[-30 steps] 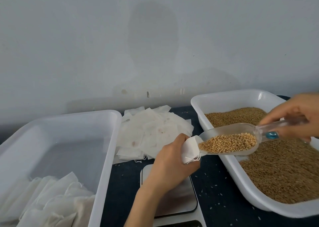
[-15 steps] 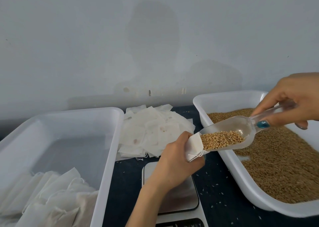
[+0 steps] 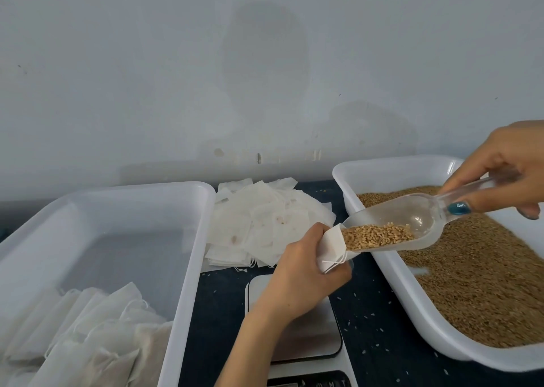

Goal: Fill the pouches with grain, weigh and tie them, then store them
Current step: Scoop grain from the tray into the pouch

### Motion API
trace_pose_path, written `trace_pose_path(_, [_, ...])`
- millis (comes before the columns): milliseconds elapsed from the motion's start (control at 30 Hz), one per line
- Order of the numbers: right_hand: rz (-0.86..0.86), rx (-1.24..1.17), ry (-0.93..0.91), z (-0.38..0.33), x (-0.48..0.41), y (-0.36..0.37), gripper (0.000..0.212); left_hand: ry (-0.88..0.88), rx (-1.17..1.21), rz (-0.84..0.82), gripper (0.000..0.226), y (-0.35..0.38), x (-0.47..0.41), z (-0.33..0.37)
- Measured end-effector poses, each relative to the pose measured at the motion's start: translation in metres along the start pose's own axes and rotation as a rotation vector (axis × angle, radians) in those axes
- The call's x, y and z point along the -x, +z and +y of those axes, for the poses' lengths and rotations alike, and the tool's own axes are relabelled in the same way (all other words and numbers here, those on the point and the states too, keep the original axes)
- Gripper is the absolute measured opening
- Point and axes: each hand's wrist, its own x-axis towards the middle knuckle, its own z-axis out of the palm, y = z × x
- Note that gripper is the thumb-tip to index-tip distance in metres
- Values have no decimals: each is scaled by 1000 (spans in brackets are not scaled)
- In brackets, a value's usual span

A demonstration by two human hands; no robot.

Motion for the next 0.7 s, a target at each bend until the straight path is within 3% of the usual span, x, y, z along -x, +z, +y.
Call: trace_pose_path(700, [18, -51, 4, 15, 4, 12, 73, -4, 7, -18, 40, 1, -1, -4])
